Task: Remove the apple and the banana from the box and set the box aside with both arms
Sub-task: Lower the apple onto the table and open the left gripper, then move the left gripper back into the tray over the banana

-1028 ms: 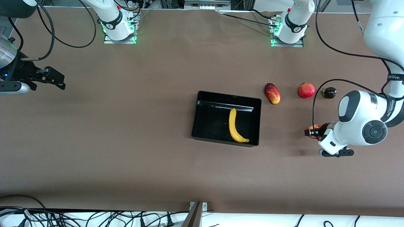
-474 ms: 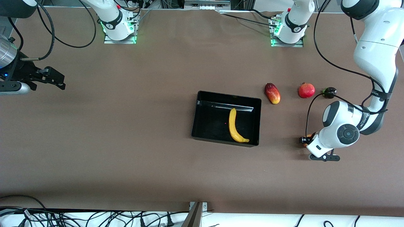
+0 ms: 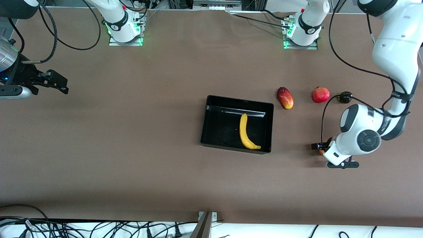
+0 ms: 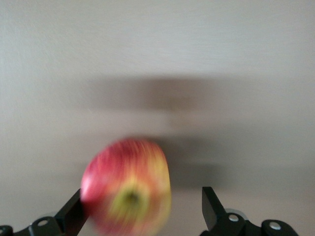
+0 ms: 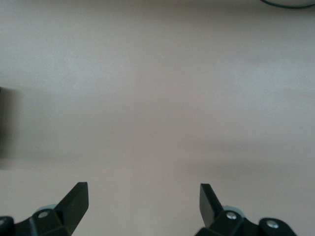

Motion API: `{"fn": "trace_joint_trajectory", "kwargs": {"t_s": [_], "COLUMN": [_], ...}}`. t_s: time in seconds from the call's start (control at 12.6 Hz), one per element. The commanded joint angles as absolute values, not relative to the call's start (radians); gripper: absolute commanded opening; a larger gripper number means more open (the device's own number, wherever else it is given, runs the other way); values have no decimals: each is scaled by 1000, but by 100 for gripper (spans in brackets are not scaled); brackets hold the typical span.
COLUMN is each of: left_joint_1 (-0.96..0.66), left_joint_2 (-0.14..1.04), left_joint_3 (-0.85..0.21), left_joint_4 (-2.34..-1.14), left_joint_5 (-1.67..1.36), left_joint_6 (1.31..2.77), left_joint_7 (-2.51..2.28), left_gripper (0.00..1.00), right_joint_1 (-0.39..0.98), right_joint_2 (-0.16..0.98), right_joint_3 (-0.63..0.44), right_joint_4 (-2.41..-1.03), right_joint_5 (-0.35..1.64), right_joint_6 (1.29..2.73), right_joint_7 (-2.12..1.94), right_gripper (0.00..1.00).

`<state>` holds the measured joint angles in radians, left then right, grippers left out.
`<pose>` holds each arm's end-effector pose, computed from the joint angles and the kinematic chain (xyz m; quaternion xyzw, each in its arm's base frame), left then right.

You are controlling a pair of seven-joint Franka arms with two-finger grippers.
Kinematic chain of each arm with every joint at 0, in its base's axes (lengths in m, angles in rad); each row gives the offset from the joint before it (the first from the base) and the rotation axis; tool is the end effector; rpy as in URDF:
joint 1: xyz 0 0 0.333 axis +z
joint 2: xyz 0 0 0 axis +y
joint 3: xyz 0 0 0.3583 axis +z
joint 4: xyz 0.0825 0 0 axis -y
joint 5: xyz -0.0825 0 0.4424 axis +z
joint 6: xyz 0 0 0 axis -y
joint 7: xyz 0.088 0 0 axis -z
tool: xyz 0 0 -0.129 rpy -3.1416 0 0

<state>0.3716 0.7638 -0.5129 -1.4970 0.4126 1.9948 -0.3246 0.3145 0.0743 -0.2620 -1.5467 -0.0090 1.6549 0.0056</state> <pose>0.7654 -0.0167 0.2217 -0.9963 -0.0368 0.0752 0.0200 0.6453 0.0388 0.6200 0.9994 0.0243 0.0186 0.0136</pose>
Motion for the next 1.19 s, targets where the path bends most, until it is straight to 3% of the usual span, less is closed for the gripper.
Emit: {"fn": "trace_joint_trajectory", "kwargs": {"t_s": [0.0, 0.32, 0.63, 1.11], "left_joint_1": [240, -97, -366, -407], "left_joint_2": [592, 590, 709, 761], "left_joint_3": [-489, -321, -163, -155], "left_joint_4": [-1511, -1508, -1519, -1529], "left_joint_5": [246, 229, 221, 206], "left_joint_6": [1873, 1943, 2133, 2217], "left_joint_7": [-420, -840, -1075, -1161], "left_gripper": [100, 100, 100, 100], "right_joint_1": [304, 304, 304, 304], "right_joint_2": [78, 78, 78, 78], "right_joint_3": [-253, -253, -253, -253], "right_joint_4": [-1534, -1534, -1534, -1534], "right_joint_5": [-8, -6, -6, -6], "right_joint_6": [1651, 1651, 1651, 1651], "right_joint_7": [11, 11, 11, 11], "right_gripper": [100, 100, 100, 100]}}
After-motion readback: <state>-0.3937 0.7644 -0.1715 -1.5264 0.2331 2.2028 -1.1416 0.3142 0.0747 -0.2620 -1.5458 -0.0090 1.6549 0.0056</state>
